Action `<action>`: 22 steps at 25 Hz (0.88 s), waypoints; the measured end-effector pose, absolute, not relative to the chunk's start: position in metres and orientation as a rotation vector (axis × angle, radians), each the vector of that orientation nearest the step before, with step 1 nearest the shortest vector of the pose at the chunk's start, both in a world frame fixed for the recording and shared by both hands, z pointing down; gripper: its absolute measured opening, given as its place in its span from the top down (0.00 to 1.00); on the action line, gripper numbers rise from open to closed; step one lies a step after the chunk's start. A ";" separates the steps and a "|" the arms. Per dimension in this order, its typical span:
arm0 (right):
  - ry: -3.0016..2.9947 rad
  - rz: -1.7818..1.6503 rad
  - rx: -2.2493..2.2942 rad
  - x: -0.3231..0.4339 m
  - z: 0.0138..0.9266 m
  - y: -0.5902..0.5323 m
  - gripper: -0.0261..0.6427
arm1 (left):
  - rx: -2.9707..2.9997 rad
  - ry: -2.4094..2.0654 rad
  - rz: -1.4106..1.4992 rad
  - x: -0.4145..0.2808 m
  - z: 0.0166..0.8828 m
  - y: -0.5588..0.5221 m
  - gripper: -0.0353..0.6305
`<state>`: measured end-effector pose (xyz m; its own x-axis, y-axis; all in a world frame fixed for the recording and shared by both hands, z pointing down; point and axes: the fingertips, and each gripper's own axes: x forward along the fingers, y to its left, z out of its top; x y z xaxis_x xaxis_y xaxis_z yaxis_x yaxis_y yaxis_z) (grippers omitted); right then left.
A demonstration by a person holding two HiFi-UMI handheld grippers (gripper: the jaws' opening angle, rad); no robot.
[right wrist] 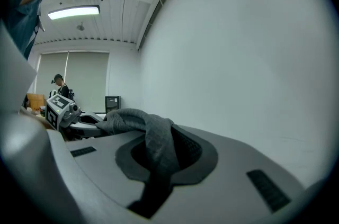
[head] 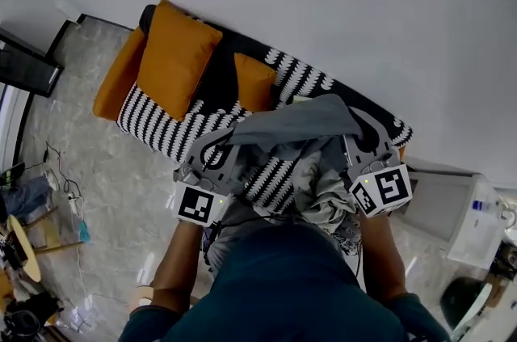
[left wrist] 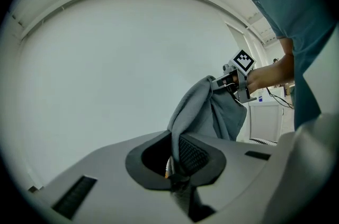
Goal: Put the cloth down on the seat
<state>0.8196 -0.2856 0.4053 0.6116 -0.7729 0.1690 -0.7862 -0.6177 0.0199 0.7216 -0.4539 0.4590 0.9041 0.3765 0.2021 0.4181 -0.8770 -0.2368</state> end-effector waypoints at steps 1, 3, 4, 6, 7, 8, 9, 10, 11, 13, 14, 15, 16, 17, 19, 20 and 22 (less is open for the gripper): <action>-1.316 0.223 2.739 0.823 0.408 -0.289 0.90 | -2.798 -0.604 -0.217 0.726 0.463 -0.457 0.91; -1.302 0.233 2.742 0.830 0.415 -0.298 0.90 | -2.801 -0.614 -0.218 0.734 0.470 -0.466 0.91; -1.301 0.238 2.742 0.833 0.419 -0.303 0.90 | -2.808 -0.613 -0.222 0.737 0.474 -0.472 0.91; -1.303 0.248 2.740 0.836 0.425 -0.312 0.90 | -2.841 -0.605 -0.235 0.742 0.480 -0.482 0.91; -1.305 0.252 2.737 0.837 0.427 -0.316 0.90 | -2.860 -0.600 -0.244 0.744 0.482 -0.487 0.91; -1.307 0.255 2.733 0.838 0.429 -0.319 0.90 | -2.876 -0.596 -0.252 0.746 0.484 -0.490 0.91; -1.307 0.259 2.728 0.840 0.431 -0.321 0.90 | -2.889 -0.593 -0.261 0.749 0.486 -0.494 0.91; -1.305 0.262 2.723 0.843 0.433 -0.322 0.90 | -2.897 -0.591 -0.270 0.753 0.488 -0.496 0.91; -1.302 0.267 2.719 0.846 0.436 -0.323 0.90 | -2.901 -0.591 -0.278 0.757 0.490 -0.498 0.91; -1.294 0.280 2.714 0.855 0.444 -0.324 0.90 | -2.900 -0.593 -0.290 0.766 0.495 -0.500 0.91; -1.289 0.286 2.710 0.859 0.449 -0.324 0.90 | -2.899 -0.595 -0.296 0.771 0.499 -0.501 0.91; -1.285 0.293 2.707 0.865 0.455 -0.325 0.90 | -2.900 -0.597 -0.304 0.776 0.504 -0.502 0.91; -1.282 0.301 2.703 0.870 0.461 -0.327 0.90 | -2.900 -0.599 -0.313 0.781 0.509 -0.503 0.91; -1.279 0.313 2.700 0.876 0.468 -0.328 0.90 | -2.901 -0.601 -0.322 0.786 0.515 -0.505 0.91; -1.274 0.337 2.698 0.884 0.481 -0.330 0.90 | -2.909 -0.603 -0.342 0.795 0.527 -0.507 0.91; -1.271 0.348 2.698 0.888 0.487 -0.331 0.90 | -2.916 -0.603 -0.355 0.799 0.533 -0.507 0.91; -1.266 0.365 2.697 0.895 0.498 -0.331 0.90 | -2.931 -0.604 -0.382 0.806 0.543 -0.508 0.91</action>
